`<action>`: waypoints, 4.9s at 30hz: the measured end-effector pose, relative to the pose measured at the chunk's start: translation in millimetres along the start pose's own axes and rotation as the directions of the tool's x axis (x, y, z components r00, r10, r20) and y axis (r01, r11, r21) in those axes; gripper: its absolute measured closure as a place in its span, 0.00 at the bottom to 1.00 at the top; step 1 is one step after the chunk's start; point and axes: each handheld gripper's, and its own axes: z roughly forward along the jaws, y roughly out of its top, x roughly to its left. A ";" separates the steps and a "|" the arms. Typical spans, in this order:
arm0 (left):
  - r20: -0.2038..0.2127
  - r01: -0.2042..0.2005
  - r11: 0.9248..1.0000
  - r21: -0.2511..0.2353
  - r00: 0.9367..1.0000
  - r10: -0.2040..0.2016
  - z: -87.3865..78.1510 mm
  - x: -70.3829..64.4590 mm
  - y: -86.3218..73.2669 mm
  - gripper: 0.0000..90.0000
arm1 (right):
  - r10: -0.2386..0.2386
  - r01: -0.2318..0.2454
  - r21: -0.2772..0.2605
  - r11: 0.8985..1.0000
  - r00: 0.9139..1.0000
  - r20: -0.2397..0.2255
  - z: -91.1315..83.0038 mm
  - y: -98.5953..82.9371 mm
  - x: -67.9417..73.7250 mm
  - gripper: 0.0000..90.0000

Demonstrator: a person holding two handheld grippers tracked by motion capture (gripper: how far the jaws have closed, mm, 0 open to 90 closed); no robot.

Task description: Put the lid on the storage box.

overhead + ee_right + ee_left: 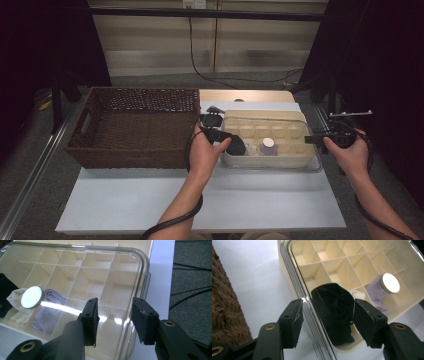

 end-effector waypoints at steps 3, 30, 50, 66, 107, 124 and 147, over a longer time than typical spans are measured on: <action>-0.001 -0.012 1.000 -0.003 1.000 0.012 -2.7 -1.2 -1.8 0.44 | -0.007 0.007 0.000 1.000 1.000 -0.013 -2.2 -1.5 0.0 0.64; 0.089 -0.064 0.994 0.087 0.994 0.057 -28.0 -8.9 -27.2 0.52 | -0.158 0.172 0.076 0.982 0.973 -0.167 -35.4 -21.9 26.0 0.91; 0.090 -0.094 0.975 0.202 0.993 0.077 -48.0 -5.5 -50.9 1.00 | -0.207 0.286 0.188 0.940 0.912 -0.353 -39.3 -58.8 61.1 1.00; 0.127 -0.105 0.964 0.245 0.989 0.075 -25.4 -7.4 -62.5 1.00 | -0.238 0.337 0.247 0.908 0.902 -0.360 -11.1 -67.2 77.8 1.00; 0.109 -0.064 0.985 0.161 0.993 0.047 -9.1 -4.8 -36.9 1.00 | -0.168 0.221 0.221 0.950 0.957 -0.235 9.2 -31.5 38.3 1.00; 0.133 -0.107 0.988 0.112 0.987 0.092 -19.7 7.3 -57.1 0.63 | -0.209 0.263 0.197 0.944 0.944 -0.256 1.2 -43.8 46.3 0.74; 0.141 -0.221 0.973 0.062 0.967 0.211 -29.7 19.1 -81.8 0.39 | -0.269 0.313 0.122 0.942 0.920 -0.284 3.5 -74.4 45.1 0.36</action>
